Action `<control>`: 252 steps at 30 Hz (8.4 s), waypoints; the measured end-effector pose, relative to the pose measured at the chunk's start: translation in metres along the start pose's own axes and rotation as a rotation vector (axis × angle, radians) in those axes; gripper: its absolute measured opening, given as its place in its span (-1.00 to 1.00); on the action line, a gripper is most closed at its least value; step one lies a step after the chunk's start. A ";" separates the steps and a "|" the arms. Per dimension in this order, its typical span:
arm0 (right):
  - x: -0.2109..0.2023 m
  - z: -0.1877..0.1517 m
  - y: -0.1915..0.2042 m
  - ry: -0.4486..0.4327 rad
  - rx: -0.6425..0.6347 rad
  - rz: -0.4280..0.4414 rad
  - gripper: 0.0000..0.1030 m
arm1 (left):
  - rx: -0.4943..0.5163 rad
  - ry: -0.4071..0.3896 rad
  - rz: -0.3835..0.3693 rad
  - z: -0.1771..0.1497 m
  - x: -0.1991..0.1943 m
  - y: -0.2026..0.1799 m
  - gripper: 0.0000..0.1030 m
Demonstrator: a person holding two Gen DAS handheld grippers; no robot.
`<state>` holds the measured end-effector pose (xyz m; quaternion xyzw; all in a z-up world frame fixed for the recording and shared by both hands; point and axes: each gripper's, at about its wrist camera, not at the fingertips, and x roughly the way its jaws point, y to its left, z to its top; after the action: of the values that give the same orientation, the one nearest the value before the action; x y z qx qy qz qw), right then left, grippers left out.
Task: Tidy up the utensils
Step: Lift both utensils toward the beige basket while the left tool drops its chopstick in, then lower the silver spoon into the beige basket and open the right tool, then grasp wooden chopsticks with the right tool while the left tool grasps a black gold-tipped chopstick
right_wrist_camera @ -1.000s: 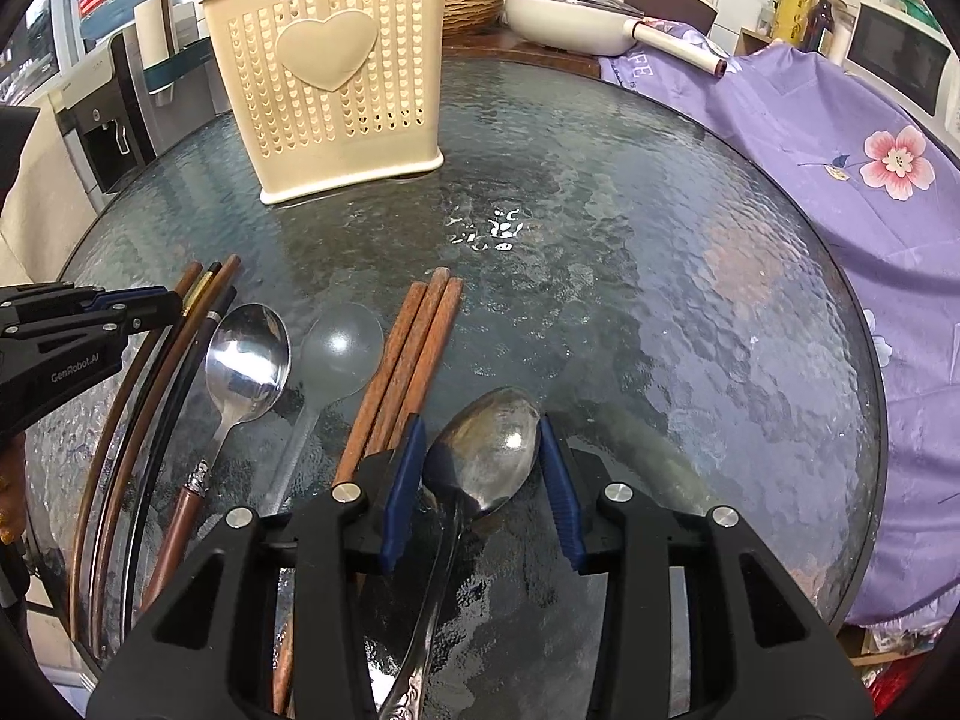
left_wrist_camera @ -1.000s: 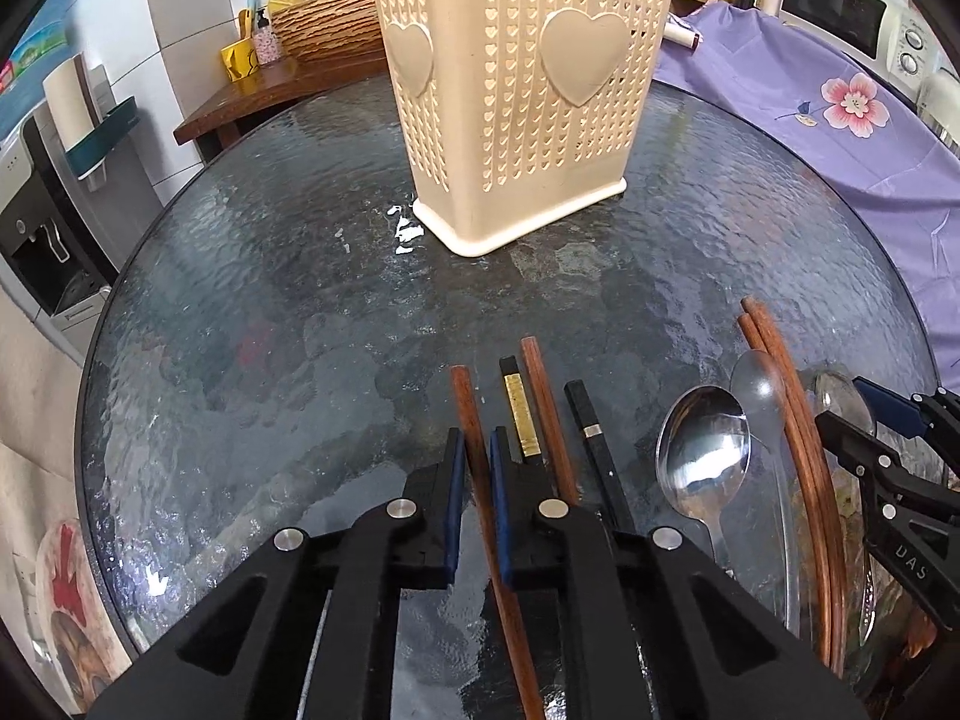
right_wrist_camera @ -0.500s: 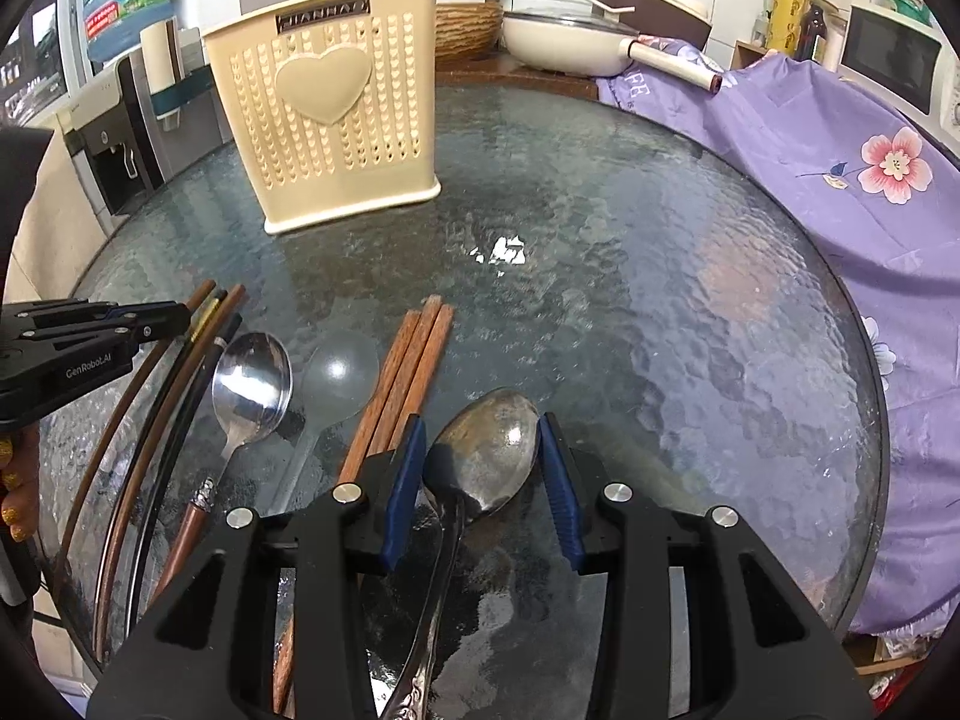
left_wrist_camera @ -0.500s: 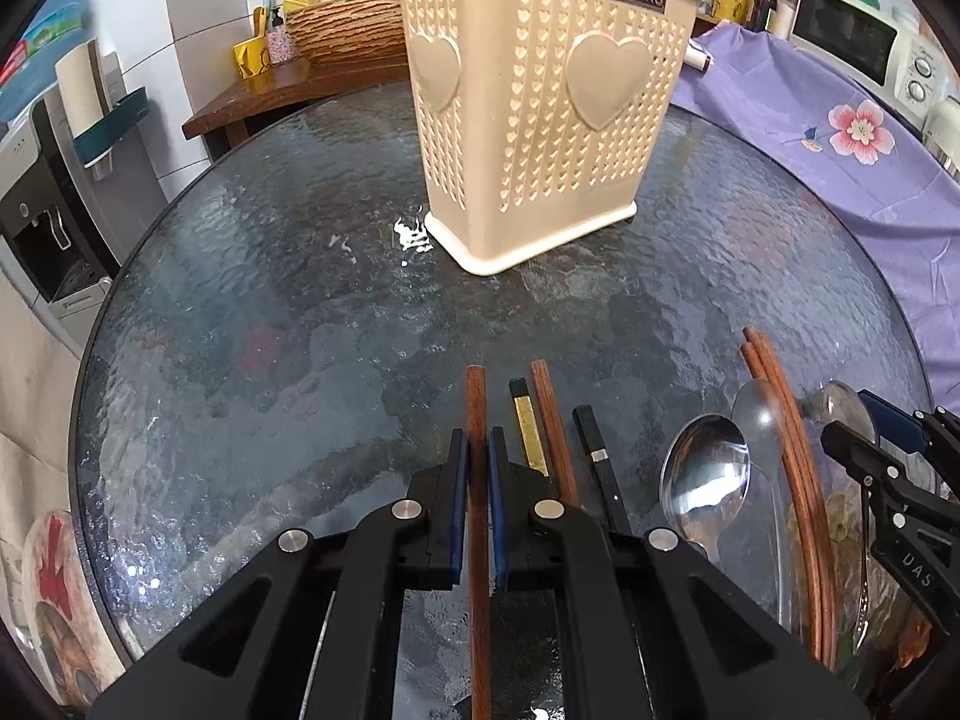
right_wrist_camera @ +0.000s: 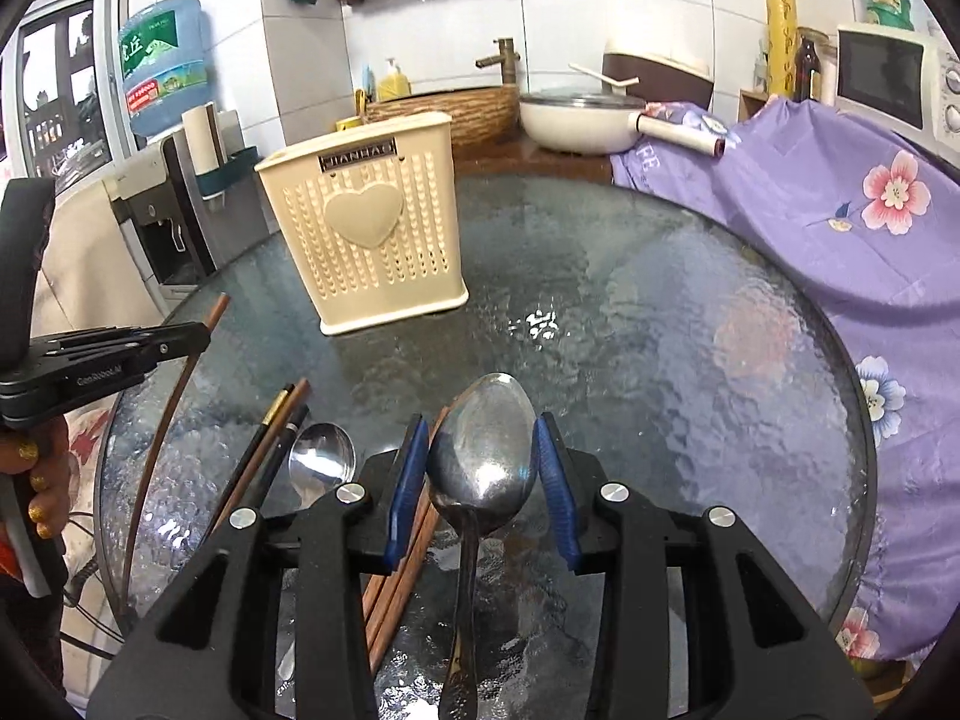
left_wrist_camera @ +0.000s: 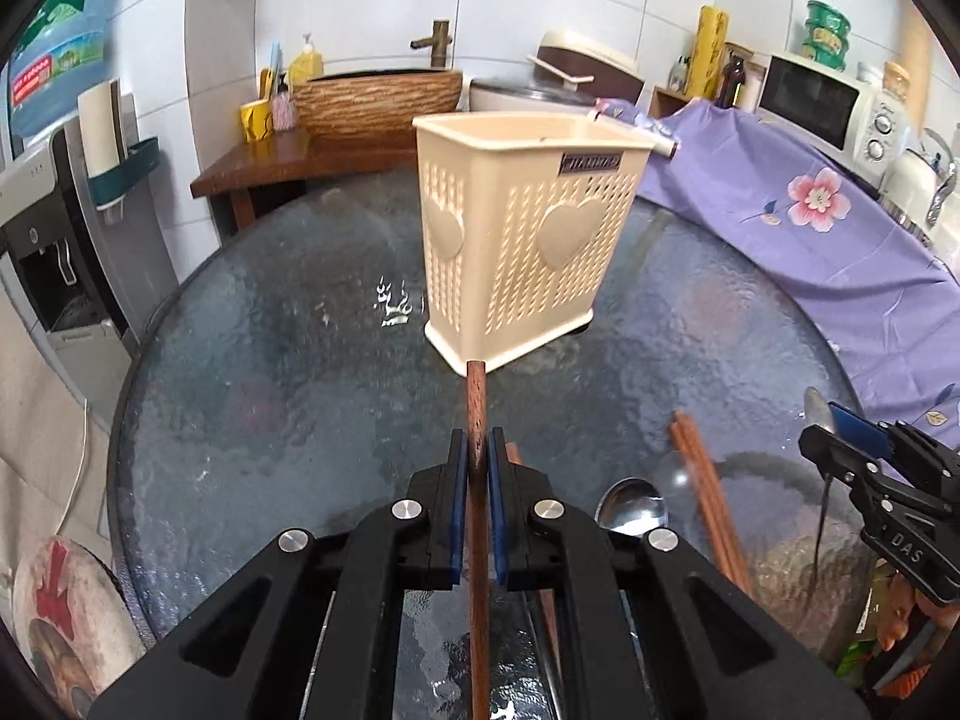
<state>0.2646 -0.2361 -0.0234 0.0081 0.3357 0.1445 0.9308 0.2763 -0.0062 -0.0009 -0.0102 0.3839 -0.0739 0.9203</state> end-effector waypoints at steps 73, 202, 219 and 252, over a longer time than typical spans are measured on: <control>0.026 0.265 0.057 -0.461 -0.041 0.067 -0.28 | 0.005 -0.449 -0.028 0.228 -0.118 -0.013 -0.87; 0.087 -0.006 0.023 0.259 -0.028 -0.116 -0.52 | 0.067 0.177 0.001 -0.036 0.057 -0.018 -0.75; 0.099 0.002 0.036 0.289 -0.070 -0.091 -0.76 | 0.074 0.181 0.013 -0.036 0.059 -0.023 -0.79; 0.102 0.004 0.035 0.274 -0.075 -0.051 -0.85 | 0.034 0.186 -0.029 -0.029 0.065 -0.015 -0.87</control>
<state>0.3333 -0.1744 -0.0799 -0.0553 0.4542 0.1331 0.8791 0.2991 -0.0290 -0.0659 0.0069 0.4664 -0.0944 0.8795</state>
